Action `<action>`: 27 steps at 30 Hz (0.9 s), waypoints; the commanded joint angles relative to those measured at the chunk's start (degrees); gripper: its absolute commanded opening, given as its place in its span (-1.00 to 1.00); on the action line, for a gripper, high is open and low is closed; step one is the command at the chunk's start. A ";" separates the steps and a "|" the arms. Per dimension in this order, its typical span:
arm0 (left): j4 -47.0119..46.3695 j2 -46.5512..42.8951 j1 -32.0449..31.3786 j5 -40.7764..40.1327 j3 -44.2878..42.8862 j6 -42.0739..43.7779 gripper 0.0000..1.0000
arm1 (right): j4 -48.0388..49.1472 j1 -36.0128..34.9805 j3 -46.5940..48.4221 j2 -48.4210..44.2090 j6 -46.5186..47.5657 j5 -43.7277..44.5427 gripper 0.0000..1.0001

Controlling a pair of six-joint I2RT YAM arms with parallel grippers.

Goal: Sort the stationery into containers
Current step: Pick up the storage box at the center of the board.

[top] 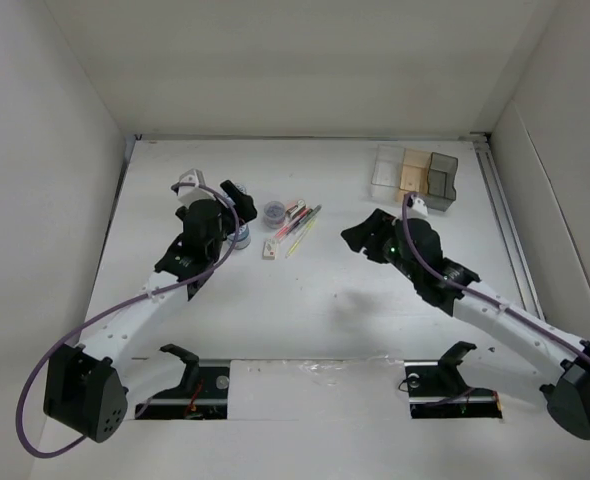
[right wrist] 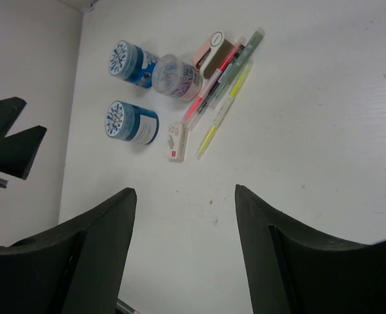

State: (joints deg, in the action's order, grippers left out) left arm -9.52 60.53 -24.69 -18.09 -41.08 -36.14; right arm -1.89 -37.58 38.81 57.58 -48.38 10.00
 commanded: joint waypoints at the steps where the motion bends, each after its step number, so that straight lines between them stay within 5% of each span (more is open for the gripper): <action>1: 5.37 -0.77 -0.01 -5.90 -3.39 0.01 1.00 | 6.02 -0.91 3.20 1.65 0.66 0.10 0.36; 4: 12.82 0.02 -0.01 -11.68 -5.24 -4.27 1.00 | 6.02 -1.44 6.19 4.29 1.18 -1.20 -0.04; 7: 14.35 -2.51 -0.01 -14.42 -4.10 -6.04 1.00 | 6.02 -1.96 9.52 8.23 1.71 -1.73 -0.79; 9: 14.35 -4.54 -0.01 -14.43 -2.35 -6.57 1.00 | 6.02 -2.50 12.85 12.53 2.23 -2.35 -0.99; 20: 13.56 -17.81 -0.01 -13.64 6.10 -10.35 0.95 | -3.90 -6.98 40.71 40.02 5.04 -0.25 -1.00; 21: 14.26 -19.12 -0.01 -13.64 6.10 -10.88 0.21 | -5.30 -7.50 43.34 42.24 5.57 -0.24 -1.00; 22: 14.26 -19.83 -0.01 -13.64 6.10 -11.49 0.01 | -6.53 -8.20 45.89 44.44 5.58 0.63 -0.99; 25: 15.84 -21.06 -0.01 -14.26 6.71 -12.55 -0.41 | -10.58 -9.00 54.60 51.48 6.98 3.00 -0.92; 27: 16.37 -21.07 -0.01 -14.87 6.71 -13.86 -0.41 | -12.34 -10.66 59.44 55.42 7.51 3.01 -0.85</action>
State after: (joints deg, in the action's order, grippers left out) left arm 5.56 40.01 -24.67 -31.35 -35.16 -47.51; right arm -9.37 -46.13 92.09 110.17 -43.18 10.81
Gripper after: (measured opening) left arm 0.300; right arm 0.067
